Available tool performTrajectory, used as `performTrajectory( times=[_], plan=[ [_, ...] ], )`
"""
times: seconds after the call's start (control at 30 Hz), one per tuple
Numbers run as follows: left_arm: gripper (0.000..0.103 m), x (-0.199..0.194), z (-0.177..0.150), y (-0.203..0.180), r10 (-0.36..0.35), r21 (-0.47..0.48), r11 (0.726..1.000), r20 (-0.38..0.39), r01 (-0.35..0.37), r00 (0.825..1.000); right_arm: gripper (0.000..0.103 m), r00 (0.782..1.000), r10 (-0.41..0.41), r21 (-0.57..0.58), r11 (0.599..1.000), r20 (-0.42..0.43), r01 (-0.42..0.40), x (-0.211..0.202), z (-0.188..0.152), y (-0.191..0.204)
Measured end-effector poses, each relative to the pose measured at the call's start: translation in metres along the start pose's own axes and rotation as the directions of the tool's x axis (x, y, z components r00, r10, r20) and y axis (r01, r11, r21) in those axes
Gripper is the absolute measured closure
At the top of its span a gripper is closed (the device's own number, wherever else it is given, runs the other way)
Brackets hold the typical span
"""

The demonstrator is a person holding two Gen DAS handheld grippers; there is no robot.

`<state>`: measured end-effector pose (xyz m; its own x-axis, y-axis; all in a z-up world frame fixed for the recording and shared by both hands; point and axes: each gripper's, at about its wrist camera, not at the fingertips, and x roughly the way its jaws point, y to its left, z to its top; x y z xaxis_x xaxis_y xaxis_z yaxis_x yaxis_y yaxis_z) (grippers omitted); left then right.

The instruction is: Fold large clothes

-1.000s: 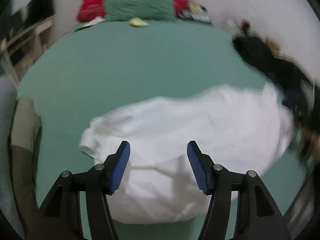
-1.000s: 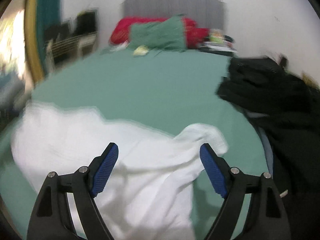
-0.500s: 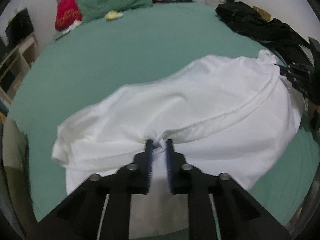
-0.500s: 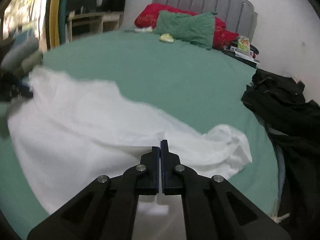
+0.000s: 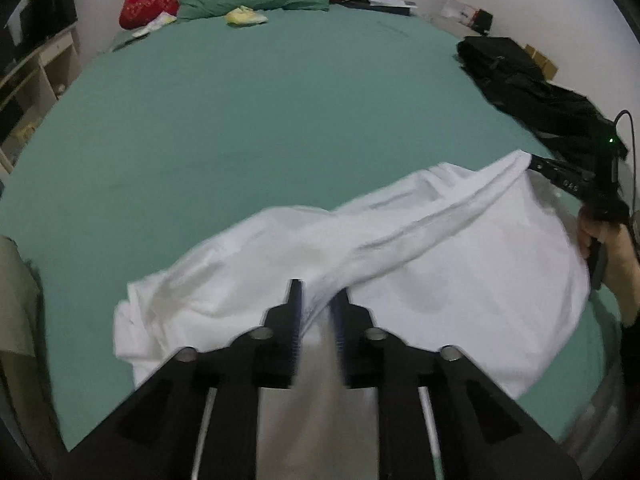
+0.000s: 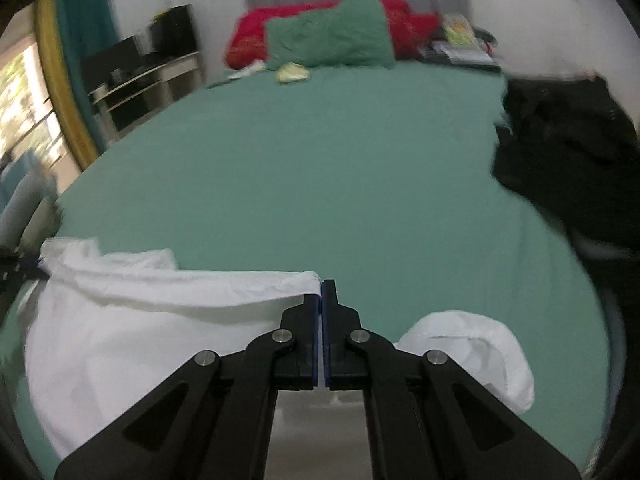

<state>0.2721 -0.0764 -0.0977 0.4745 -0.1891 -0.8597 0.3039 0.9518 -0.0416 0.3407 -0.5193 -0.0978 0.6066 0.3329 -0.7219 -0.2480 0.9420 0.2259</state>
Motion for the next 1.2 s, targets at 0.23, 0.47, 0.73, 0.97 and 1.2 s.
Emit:
performTrajectory(
  times=[0.23,0.47,0.73,0.97,1.2],
  plan=[
    [0.099,0.046,0.018,-0.002,0.075,0.083,0.994,-0.047,-0.071,0.996,0.043,0.998,-0.05,0.071,0.996,-0.029,0.052,0.009,0.003,-0.017],
    [0.1,0.041,0.051,0.01,0.168,0.056,0.983,0.085,-0.173,0.982,0.028,0.992,-0.111,0.091,0.99,0.059,0.106,-0.01,0.009,-0.03],
    [0.044,0.035,0.069,0.051,0.212,-0.11,0.973,0.054,-0.205,0.976,0.022,0.984,-0.174,0.158,0.974,0.042,0.165,-0.02,0.005,-0.057],
    [0.044,-0.016,-0.006,0.07,0.217,-0.197,0.959,0.047,-0.204,0.975,0.022,0.983,-0.184,0.124,0.976,0.017,0.18,-0.048,-0.015,-0.042],
    [0.038,-0.03,-0.087,0.077,0.167,-0.274,0.949,0.023,-0.154,0.986,0.022,0.987,-0.158,0.149,0.976,-0.033,0.161,-0.089,-0.059,-0.028]
  ],
)
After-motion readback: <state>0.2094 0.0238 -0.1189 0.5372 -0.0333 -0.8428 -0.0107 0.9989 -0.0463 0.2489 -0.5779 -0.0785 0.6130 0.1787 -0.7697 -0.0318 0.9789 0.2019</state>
